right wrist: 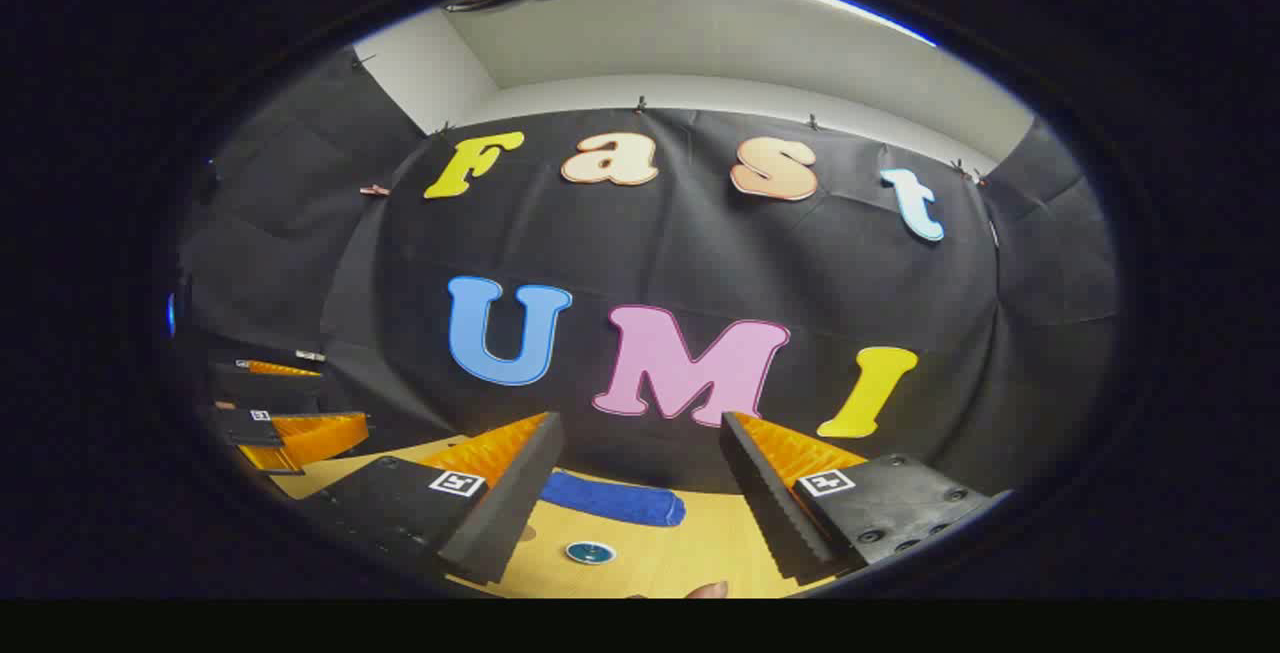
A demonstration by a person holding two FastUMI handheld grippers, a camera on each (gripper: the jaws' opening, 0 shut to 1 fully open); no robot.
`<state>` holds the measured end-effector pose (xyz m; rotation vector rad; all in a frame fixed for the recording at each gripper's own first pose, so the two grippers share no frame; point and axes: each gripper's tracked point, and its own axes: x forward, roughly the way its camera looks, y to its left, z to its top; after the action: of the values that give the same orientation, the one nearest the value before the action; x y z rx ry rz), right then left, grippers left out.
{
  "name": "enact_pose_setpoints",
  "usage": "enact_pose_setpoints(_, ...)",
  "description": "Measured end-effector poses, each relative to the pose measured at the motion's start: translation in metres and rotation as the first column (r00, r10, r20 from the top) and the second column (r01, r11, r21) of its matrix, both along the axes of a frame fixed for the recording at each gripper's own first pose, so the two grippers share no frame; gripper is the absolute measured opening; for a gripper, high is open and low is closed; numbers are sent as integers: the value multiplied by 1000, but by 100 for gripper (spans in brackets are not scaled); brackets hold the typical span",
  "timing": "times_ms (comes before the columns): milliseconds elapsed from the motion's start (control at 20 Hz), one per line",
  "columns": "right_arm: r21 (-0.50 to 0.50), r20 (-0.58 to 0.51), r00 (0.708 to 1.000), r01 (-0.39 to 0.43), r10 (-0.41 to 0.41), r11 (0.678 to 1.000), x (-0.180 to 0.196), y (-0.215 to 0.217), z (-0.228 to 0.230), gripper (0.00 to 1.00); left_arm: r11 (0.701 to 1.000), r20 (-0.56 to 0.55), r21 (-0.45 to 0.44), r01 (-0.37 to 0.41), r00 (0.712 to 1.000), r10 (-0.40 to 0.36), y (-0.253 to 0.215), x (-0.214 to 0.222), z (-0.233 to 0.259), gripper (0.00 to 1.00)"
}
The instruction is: Open the teacup lid with one hand, grasp the water bottle and pour water into the teacup with the other hand; after pouring, place the water bottle on the coaster and then close the teacup lid.
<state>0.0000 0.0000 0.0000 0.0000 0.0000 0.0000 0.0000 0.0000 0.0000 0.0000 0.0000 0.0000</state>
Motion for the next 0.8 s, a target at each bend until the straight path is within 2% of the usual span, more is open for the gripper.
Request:
enact_pose_setpoints(350, -10, -3, 1000, -13, 13, 1000, 0, 10, 2, 98, 1000, -13, -20, -18, 1000, 18, 10, 3, -3, 94)
enact_pose_setpoints(750, -6, -12, 1000, -18, 18, 1000, 0, 11, -4, 96, 1000, -12, -18, -3, 1000, 3, 9, 7, -2, 94)
enact_pose_setpoints(800, -5, -16, 1000, -22, 22, 1000, 1, 11, -7, 99, 1000, -15, -20, -1, 1000, 1, 8, 8, -3, 94)
